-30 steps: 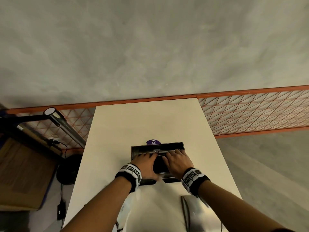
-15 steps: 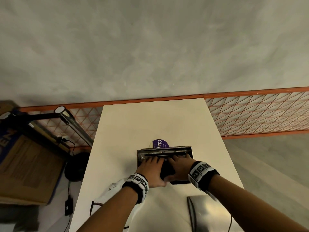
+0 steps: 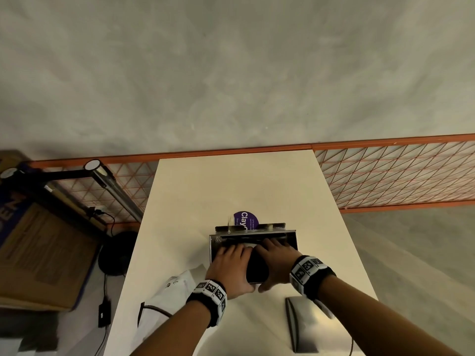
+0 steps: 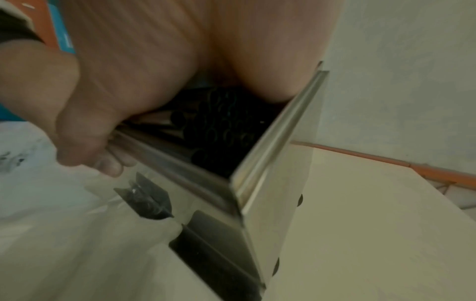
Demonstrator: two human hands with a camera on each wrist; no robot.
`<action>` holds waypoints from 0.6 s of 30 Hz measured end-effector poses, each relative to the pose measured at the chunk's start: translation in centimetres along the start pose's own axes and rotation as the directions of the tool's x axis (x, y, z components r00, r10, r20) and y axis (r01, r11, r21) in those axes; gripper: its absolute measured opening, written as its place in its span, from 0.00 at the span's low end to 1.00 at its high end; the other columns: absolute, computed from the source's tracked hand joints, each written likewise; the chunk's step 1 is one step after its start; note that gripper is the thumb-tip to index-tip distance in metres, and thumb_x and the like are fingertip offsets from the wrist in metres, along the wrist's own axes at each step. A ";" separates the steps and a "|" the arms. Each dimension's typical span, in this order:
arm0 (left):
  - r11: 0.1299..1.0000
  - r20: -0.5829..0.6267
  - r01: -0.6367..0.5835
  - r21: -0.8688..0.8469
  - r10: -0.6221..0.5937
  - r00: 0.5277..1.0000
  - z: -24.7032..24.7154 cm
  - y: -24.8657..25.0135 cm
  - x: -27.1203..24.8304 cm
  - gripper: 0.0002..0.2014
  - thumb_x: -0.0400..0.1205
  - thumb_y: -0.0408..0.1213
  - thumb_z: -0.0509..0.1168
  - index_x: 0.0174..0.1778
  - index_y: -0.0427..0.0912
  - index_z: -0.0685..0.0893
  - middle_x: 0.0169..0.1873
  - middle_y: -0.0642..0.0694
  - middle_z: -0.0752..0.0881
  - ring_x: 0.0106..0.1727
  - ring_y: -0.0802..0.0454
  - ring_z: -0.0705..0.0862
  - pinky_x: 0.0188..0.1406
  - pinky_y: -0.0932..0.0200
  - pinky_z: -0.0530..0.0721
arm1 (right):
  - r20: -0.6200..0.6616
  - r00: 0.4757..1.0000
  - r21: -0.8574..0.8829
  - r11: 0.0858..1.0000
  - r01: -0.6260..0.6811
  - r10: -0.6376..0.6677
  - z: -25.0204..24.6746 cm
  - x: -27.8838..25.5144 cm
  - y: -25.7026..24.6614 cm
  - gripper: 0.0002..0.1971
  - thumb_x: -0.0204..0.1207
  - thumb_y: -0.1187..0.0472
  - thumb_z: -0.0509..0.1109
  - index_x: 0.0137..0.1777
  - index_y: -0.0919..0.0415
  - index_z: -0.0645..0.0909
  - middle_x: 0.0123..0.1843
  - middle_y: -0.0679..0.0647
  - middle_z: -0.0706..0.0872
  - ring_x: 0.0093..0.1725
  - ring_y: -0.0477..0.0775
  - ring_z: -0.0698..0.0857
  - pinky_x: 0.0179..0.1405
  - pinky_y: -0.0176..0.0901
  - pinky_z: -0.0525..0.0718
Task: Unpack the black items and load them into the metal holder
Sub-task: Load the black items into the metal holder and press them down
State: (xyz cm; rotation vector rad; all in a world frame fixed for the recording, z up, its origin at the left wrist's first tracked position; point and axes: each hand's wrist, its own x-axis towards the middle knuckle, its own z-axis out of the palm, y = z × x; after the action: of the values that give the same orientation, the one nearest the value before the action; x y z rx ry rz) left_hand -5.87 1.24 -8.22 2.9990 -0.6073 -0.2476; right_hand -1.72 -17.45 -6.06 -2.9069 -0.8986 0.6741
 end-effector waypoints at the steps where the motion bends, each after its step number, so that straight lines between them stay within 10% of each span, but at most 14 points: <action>1: 1.000 0.009 0.001 0.001 -0.001 1.000 -0.1 0.0 0.2 0.44 0.65 0.70 0.65 0.75 0.51 0.69 0.69 0.52 0.77 0.69 0.48 0.77 0.73 0.47 0.70 | 0.012 1.000 0.013 1.000 -0.021 0.021 -0.2 0.0 0.0 0.54 0.51 0.27 0.79 0.76 0.49 0.65 0.76 0.54 0.71 0.75 0.63 0.70 0.74 0.63 0.72; 12: 1.000 -0.024 0.000 -0.011 -0.001 1.000 -0.2 0.0 0.4 0.43 0.68 0.74 0.59 0.76 0.51 0.72 0.66 0.51 0.80 0.66 0.47 0.79 0.73 0.46 0.71 | 0.117 0.986 0.134 0.981 -0.137 0.121 -1.9 1.0 -0.3 0.53 0.51 0.24 0.77 0.75 0.48 0.71 0.77 0.54 0.74 0.76 0.60 0.73 0.75 0.56 0.71; 18: 1.000 0.002 -0.012 -0.022 0.012 1.000 -0.4 -0.5 0.8 0.41 0.66 0.67 0.58 0.74 0.50 0.70 0.67 0.51 0.78 0.67 0.46 0.77 0.72 0.45 0.71 | 0.129 0.985 0.101 0.986 -0.130 0.117 -2.1 2.3 -0.8 0.48 0.47 0.18 0.71 0.60 0.53 0.83 0.60 0.54 0.82 0.58 0.58 0.83 0.59 0.56 0.84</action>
State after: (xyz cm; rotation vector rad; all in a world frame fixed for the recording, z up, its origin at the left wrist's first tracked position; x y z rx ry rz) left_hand -4.87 1.41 -7.95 2.9738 -0.6182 -0.2557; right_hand 0.38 -15.29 -4.95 -2.8684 -0.6712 0.8899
